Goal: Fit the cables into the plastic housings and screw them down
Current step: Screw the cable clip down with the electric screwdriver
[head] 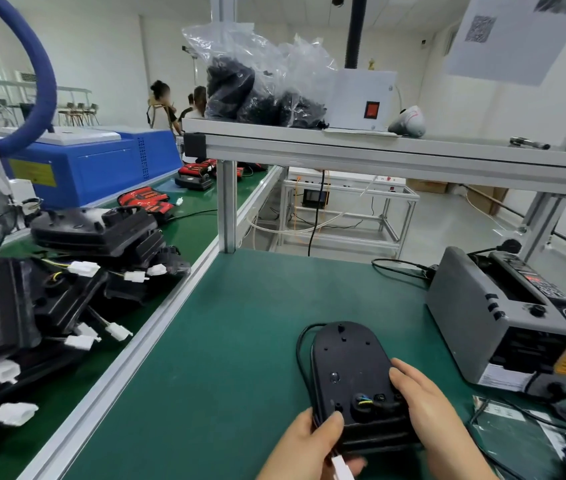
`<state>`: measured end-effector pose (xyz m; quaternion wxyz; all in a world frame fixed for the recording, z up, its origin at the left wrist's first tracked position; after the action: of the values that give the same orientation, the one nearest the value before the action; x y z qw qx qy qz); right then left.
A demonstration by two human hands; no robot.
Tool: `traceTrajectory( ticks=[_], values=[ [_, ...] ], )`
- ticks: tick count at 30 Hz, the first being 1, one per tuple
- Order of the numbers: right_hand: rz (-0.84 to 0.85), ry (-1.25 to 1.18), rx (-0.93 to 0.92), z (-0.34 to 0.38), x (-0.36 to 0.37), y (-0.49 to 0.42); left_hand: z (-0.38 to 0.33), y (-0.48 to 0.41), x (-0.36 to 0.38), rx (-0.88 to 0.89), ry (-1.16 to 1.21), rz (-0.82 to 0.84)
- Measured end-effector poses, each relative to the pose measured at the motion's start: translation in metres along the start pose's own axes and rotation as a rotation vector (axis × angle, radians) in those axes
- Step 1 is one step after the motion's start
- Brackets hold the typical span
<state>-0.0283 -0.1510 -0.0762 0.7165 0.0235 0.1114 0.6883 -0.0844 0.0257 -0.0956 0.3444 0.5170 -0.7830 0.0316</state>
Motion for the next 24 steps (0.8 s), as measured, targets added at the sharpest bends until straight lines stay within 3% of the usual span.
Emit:
traceTrajectory(
  ticks=[5, 13, 17, 20, 24],
  values=[
    [0.039, -0.037, 0.056, -0.009, 0.004, 0.003, 0.002, -0.001, 0.002, -0.027, 0.003, 0.045],
    [0.022, -0.157, 0.049, 0.002, 0.003, 0.014, 0.003, -0.008, 0.000, 0.066, 0.264, -0.038],
    [0.031, -0.055, -0.051, 0.003, 0.005, 0.020, -0.025, -0.012, -0.008, 0.217, 0.157, -0.094],
    [-0.059, 0.079, -0.084, 0.001, 0.004, 0.027, -0.065, -0.007, -0.007, 0.362, 0.037, -0.071],
    [-0.076, 0.151, -0.133, 0.003, 0.013, 0.030, -0.127, 0.009, -0.014, 0.535, 0.047, -0.117]
  ],
)
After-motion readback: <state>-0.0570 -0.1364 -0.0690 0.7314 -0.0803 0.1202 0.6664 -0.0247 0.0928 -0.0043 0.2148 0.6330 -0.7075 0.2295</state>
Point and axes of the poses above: each hand's wrist, its own y-axis away from the middle knuckle, its own x-axis out of the palm, z = x × y, the point moved 8 cm from there along -y, towards the middle knuckle, and after that the axes turned 13 degrees about z, right-handed, at the moved point
